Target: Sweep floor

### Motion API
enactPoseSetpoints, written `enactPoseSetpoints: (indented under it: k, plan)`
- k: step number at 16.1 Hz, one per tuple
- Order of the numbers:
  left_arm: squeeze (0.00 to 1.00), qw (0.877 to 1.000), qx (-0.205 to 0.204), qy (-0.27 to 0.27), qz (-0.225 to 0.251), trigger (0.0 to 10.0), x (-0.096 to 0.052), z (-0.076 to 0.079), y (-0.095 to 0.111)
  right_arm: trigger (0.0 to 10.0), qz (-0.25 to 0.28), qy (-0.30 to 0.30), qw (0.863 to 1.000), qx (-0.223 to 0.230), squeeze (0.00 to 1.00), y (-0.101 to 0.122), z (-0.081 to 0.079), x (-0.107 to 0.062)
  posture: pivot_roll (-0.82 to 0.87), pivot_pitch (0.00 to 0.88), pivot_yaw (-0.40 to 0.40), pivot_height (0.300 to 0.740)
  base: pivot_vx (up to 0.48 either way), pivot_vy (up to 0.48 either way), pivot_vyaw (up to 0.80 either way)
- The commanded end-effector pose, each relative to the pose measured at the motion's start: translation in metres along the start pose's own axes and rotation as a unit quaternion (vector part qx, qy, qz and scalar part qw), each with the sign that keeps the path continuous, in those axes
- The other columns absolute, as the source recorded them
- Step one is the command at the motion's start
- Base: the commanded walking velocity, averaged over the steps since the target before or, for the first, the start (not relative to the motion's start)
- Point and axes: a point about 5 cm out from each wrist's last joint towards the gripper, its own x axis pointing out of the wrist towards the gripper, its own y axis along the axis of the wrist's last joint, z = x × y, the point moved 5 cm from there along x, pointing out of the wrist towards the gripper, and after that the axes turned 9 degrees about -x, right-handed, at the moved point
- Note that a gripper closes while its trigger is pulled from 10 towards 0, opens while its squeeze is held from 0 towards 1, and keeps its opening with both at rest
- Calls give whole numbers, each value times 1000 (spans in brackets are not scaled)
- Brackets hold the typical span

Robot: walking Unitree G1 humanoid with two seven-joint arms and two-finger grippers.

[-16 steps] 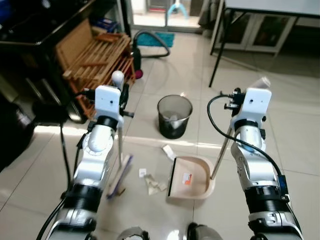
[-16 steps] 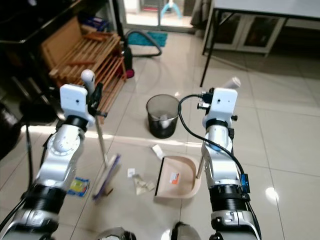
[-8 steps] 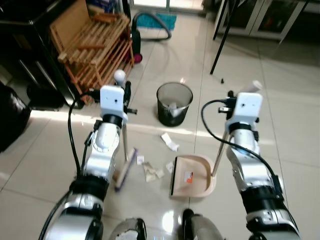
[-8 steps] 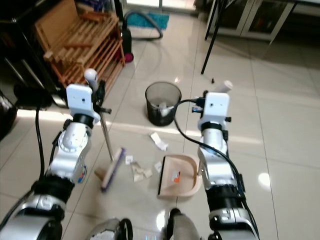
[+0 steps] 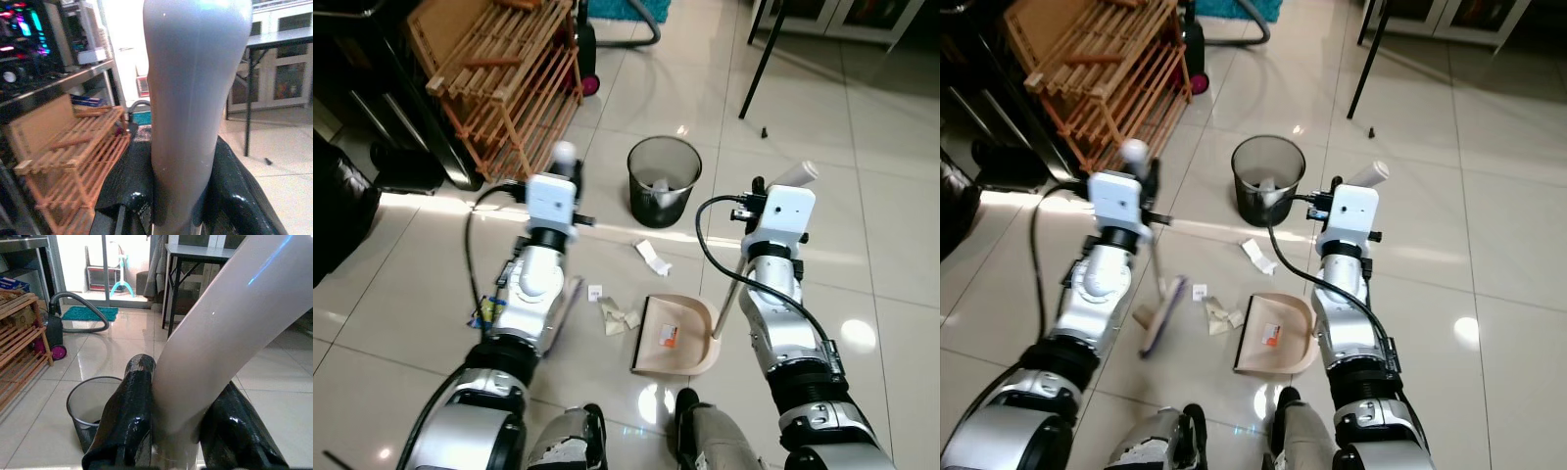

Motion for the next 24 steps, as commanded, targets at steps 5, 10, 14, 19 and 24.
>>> enactPoseSetpoints:
  k: [5,10,14,19,24]
  plan:
    - [0,1000,-11,-5,-2,10000,5,7,-3,10000,45,-32,998,-14,0,13,-2,-4,-11,355,78,740,0,0,0]
    - [0,999,-44,-10,-15,10000,8,14,-8,10000,48,-21,998,-27,0,13,-16,-5,-11,367,80,740,0,0,0]
    - [0,999,-21,-35,3,10000,15,19,1,10000,63,-22,997,-40,0,15,-21,-9,-3,385,94,740,0,0,0]
    - [0,998,-14,-67,13,10000,17,30,6,10000,51,-30,997,-48,0,6,-23,-13,18,400,114,740,0,0,0]
    - [0,993,-69,-94,-12,10000,15,48,-2,10000,39,-33,998,-39,0,3,-29,-16,12,402,121,740,0,0,0]
